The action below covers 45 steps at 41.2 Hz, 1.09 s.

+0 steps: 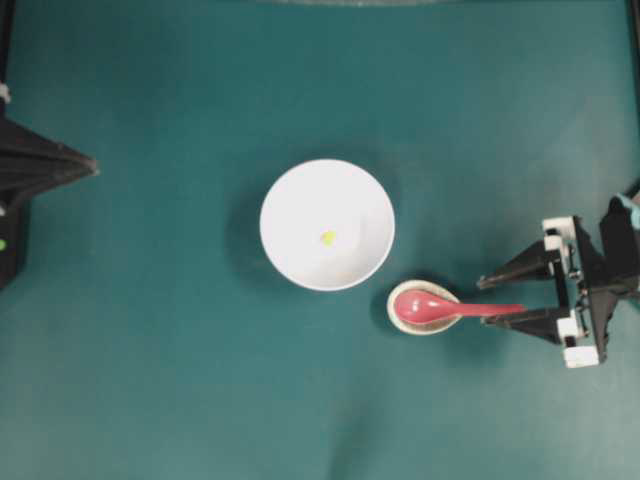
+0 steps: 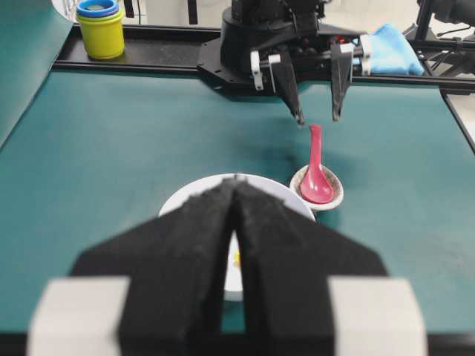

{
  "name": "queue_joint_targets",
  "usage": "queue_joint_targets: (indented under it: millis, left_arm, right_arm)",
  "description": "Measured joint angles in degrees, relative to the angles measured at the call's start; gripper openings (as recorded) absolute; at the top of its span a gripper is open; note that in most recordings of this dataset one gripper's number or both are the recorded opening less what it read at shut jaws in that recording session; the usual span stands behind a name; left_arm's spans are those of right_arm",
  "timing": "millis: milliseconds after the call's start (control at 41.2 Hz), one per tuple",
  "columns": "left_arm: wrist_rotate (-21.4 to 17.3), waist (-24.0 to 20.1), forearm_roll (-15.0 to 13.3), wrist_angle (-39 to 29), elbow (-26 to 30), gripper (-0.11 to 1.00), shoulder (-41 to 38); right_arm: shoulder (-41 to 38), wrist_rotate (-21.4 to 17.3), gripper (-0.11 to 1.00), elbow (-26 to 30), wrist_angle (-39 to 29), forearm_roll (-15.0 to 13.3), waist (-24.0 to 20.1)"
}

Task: Scoop the yellow hexagonal prism block from the bowl with a spoon using the right arm.

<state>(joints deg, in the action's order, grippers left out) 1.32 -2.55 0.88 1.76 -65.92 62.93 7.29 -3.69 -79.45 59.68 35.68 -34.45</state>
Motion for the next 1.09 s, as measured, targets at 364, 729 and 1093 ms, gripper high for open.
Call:
queue_joint_targets:
  millis: [364, 729, 1093]
  left_arm:
    - [0.00, 0.00, 0.00, 0.00, 0.09, 0.03, -0.18]
    - [0.79, 0.00, 0.00, 0.00, 0.00, 0.03, -0.26]
    - [0.79, 0.00, 0.00, -0.09, 0.00, 0.03, -0.26]
  right_arm:
    - [-13.01, -0.09, 0.59, 4.66, 9.76, 17.23, -10.11]
    - [-17.14, -0.09, 0.59, 4.48, 12.13, 19.86, -13.45]
    - [-19.95, -0.09, 0.59, 4.57, 12.04, 19.25, -14.15]
